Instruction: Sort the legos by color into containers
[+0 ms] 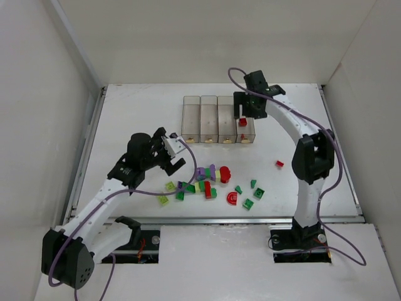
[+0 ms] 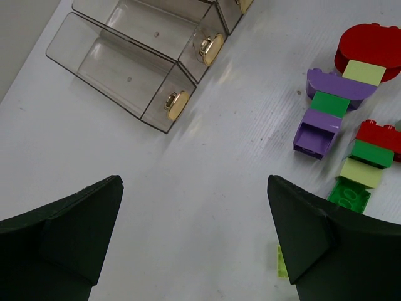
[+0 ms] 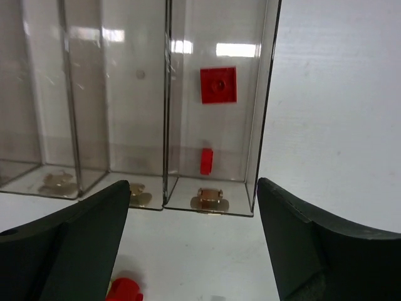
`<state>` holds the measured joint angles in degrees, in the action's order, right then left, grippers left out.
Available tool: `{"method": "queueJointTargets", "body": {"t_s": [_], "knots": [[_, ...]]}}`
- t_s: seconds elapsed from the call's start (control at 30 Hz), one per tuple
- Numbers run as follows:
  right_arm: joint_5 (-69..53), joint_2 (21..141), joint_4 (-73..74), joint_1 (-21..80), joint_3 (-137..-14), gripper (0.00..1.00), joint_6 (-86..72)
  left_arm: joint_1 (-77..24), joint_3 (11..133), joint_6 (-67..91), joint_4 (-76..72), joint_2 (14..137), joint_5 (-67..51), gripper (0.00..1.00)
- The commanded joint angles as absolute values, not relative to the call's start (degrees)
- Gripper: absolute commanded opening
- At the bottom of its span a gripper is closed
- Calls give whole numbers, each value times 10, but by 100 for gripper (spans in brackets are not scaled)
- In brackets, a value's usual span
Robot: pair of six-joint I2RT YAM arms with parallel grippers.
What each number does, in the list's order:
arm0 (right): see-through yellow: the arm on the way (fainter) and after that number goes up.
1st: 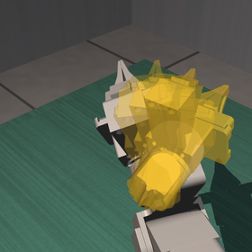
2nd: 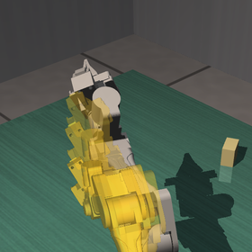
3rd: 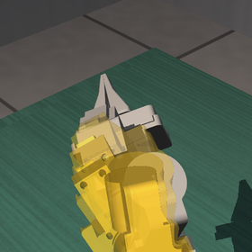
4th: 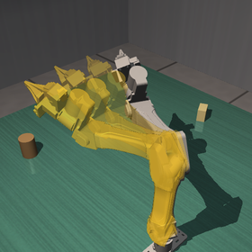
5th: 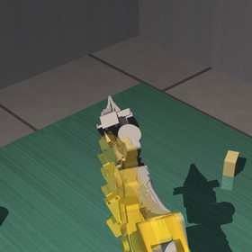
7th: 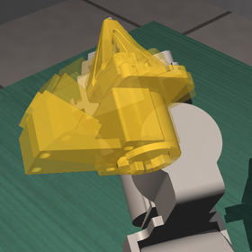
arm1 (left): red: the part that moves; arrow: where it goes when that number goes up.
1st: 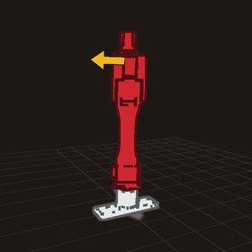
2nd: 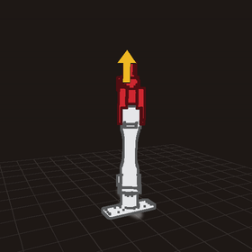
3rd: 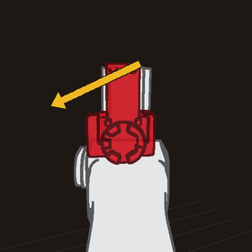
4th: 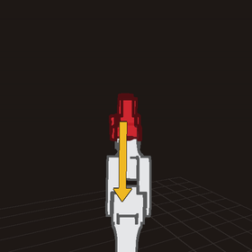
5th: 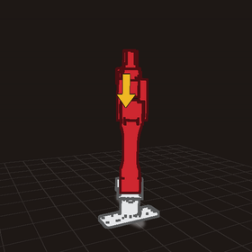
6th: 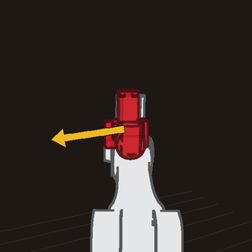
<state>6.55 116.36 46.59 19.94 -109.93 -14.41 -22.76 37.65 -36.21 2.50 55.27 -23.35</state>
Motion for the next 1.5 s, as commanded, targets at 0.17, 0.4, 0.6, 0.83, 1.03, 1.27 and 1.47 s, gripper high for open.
{"method": "queueJointTargets", "body": {"t_s": [0.17,0.4,0.6,0.83,1.03,1.27,1.47], "knots": [[98,965,430,110,-885,84,-278,-227,366,-349,28,513,-233,99],[70,883,455,-45,-692,97,-382,-227,345,-349,2,498,-233,99],[63,812,439,-96,-583,96,-511,-227,323,-349,-9,478,-228,99],[76,811,417,-96,-549,88,-592,-227,297,-354,-25,467,-210,99],[45,855,403,-96,-522,83,-614,-227,297,-359,-25,467,-199,99],[15,843,365,-96,-476,77,-631,-227,292,-359,-36,473,-193,99],[10,871,338,-83,-469,70,-637,-227,292,-359,-41,478,-193,99]]}}
